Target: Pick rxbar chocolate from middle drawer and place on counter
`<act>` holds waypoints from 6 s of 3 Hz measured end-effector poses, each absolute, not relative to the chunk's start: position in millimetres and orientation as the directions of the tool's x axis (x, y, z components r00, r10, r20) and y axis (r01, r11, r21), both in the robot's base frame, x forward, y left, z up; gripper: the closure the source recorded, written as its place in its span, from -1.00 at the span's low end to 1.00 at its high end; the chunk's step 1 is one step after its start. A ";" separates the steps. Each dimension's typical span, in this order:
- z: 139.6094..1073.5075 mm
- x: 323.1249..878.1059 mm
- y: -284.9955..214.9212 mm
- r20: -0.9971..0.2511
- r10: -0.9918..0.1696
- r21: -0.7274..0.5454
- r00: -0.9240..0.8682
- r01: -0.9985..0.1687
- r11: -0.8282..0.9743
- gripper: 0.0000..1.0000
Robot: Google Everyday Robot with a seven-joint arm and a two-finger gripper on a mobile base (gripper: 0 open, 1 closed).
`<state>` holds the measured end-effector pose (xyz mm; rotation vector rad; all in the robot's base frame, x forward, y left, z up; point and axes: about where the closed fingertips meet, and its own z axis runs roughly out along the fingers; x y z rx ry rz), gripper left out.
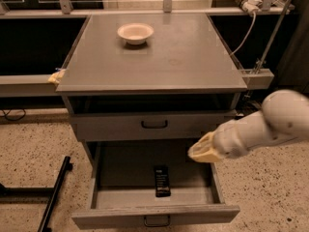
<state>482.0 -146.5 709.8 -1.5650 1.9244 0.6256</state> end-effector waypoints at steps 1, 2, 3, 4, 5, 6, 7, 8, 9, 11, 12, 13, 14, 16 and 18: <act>646.9 505.2 -86.5 -0.769 -0.638 -0.061 -0.042 -0.988 0.139 1.00; 613.9 521.8 -60.1 -0.770 -0.638 -0.131 0.023 -0.984 0.122 1.00; 613.5 526.3 -61.1 -0.769 -0.638 -0.141 0.022 -0.981 0.136 1.00; 592.3 525.9 -65.8 -0.737 -0.674 -0.177 0.049 -0.977 0.122 1.00; 557.2 534.6 -79.4 -0.696 -0.711 -0.239 0.098 -0.966 0.101 1.00; 518.4 556.0 -93.2 -0.665 -0.732 -0.297 0.149 -0.952 0.076 1.00; 513.4 556.8 -92.9 -0.667 -0.730 -0.297 0.152 -0.952 0.073 1.00; 500.9 554.7 -92.0 -0.660 -0.736 -0.284 0.153 -0.957 0.055 1.00; 471.8 555.6 -90.4 -0.679 -0.723 -0.247 0.132 -0.967 0.056 0.64; 435.3 555.7 -83.2 -0.728 -0.679 -0.206 0.099 -0.975 0.079 -0.29; 429.2 555.8 -78.3 -0.749 -0.656 -0.203 0.094 -0.975 0.092 -0.76; 416.6 562.4 -65.2 -0.769 -0.633 -0.182 0.090 -0.980 0.083 -1.00; 408.1 568.9 -60.7 -0.766 -0.635 -0.180 0.095 -0.981 0.071 -1.00; 381.7 576.8 -62.2 -0.736 -0.671 -0.174 0.087 -0.983 0.064 -1.00; 348.7 581.3 -59.3 -0.709 -0.702 -0.149 0.067 -0.987 0.057 -1.00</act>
Offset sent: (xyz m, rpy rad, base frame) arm 0.0608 0.1150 -0.1336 0.0958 -0.2429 0.1114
